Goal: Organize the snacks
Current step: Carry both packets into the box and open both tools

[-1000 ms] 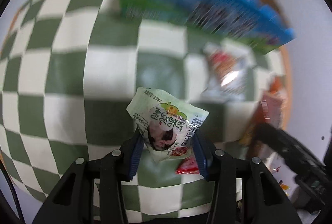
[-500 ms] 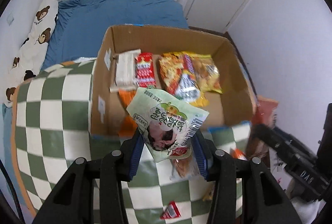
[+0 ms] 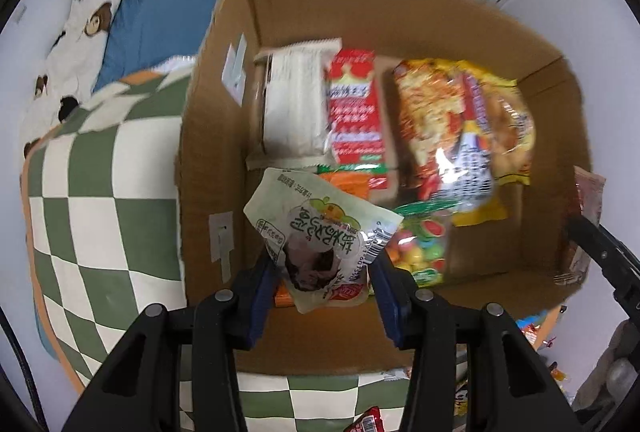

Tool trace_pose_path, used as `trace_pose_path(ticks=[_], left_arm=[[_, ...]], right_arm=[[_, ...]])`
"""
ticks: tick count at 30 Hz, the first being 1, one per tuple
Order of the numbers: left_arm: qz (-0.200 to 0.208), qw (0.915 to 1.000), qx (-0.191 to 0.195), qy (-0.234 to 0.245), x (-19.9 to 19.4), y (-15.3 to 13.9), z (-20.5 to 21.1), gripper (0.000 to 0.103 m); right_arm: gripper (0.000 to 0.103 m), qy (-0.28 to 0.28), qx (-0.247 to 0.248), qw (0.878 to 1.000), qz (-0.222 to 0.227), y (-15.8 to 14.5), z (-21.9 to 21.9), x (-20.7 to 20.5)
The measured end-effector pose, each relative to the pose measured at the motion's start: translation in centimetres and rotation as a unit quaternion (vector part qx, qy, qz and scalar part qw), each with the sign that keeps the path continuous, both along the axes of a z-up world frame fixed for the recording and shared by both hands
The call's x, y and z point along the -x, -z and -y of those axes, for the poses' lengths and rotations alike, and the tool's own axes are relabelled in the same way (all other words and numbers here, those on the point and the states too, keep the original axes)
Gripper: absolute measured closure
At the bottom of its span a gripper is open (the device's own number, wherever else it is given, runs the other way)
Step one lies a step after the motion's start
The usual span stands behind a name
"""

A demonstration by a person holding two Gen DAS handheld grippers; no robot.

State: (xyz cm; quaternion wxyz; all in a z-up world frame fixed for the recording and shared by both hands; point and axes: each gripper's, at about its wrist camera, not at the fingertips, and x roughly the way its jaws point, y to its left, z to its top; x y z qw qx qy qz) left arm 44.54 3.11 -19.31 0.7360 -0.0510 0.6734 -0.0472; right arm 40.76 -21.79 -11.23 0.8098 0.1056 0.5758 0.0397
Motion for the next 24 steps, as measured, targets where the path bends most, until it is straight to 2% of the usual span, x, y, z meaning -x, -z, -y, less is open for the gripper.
trace_pose_path(ticks=[9,11,12,13,14,18,24], left_arm=[[-0.025,0.9996,-0.008,-0.003,-0.3,2.7,-0.2,0.057],[-0.025,0.9997,-0.007,0.002,-0.5,2.7,0.3,0.049],[-0.022,0.9997,-0.008,0.003,-0.7,2.6,0.5,0.033],[-0.019,0.9998,-0.007,0.002,-0.7,2.5,0.6,0.018],[-0.019,0.9998,-0.006,0.001,-0.8,2.4,0.7,0.014],[-0.017,0.9997,-0.017,0.005,-1.1,2.2,1.2,0.013],[-0.003,0.9998,-0.019,-0.002,-0.9,1.6,0.9,0.013]], right_arm=[[0.049,-0.003,0.012,0.999,-0.043,2.9,0.4,-0.9],[0.041,0.004,0.024,0.998,-0.065,3.4,0.4,-1.0],[0.025,0.001,0.027,0.997,-0.076,3.9,0.4,-1.2],[0.019,-0.003,0.024,0.996,-0.08,4.1,0.3,-1.3],[0.018,-0.007,0.026,0.996,-0.085,4.3,0.1,-1.4],[0.01,-0.018,0.043,0.994,-0.098,4.9,-0.7,-1.6],[0.01,-0.012,0.045,0.994,-0.096,4.8,-0.9,-1.6]])
